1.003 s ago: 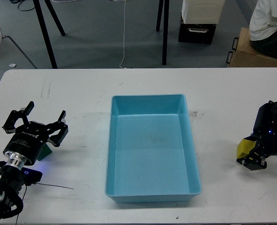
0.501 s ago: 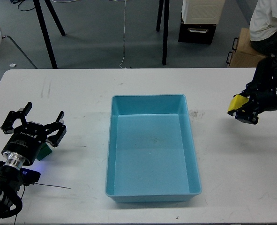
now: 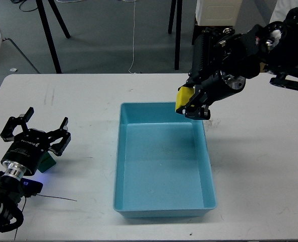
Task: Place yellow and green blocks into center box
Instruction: 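Lift the yellow cube with the right gripper and lower it into the tray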
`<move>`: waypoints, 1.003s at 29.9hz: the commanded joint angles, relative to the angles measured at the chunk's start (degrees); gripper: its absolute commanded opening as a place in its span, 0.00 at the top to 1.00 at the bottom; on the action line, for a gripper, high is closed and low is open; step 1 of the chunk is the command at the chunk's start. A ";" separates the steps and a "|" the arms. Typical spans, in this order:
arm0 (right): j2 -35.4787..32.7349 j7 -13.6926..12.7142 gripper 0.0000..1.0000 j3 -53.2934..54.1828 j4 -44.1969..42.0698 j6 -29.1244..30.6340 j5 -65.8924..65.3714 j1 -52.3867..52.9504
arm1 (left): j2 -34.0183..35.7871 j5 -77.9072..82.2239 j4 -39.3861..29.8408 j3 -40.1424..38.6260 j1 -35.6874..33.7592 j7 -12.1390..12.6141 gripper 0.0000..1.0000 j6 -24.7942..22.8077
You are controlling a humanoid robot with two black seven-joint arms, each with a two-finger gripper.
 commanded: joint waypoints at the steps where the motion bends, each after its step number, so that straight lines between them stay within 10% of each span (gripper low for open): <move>1: 6.64 -0.01 0.93 -2.87 -0.76 0.07 0.12 -0.60 | 1.34 -0.01 0.00 -0.10 -0.22 0.00 0.00 0.01; 11: 16.14 -0.01 0.81 -4.54 -6.47 0.07 0.30 -5.07 | 1.79 -0.01 0.00 -0.18 -0.31 0.00 0.00 0.01; 19: 16.59 -0.01 0.05 -4.72 -8.50 0.77 5.47 -8.24 | 1.88 0.16 1.58 -0.01 -1.10 0.00 0.00 0.01; 30: 6.14 -0.01 0.02 1.05 -8.76 2.27 7.06 -5.34 | 13.02 21.66 4.92 0.43 -6.11 0.00 0.00 0.76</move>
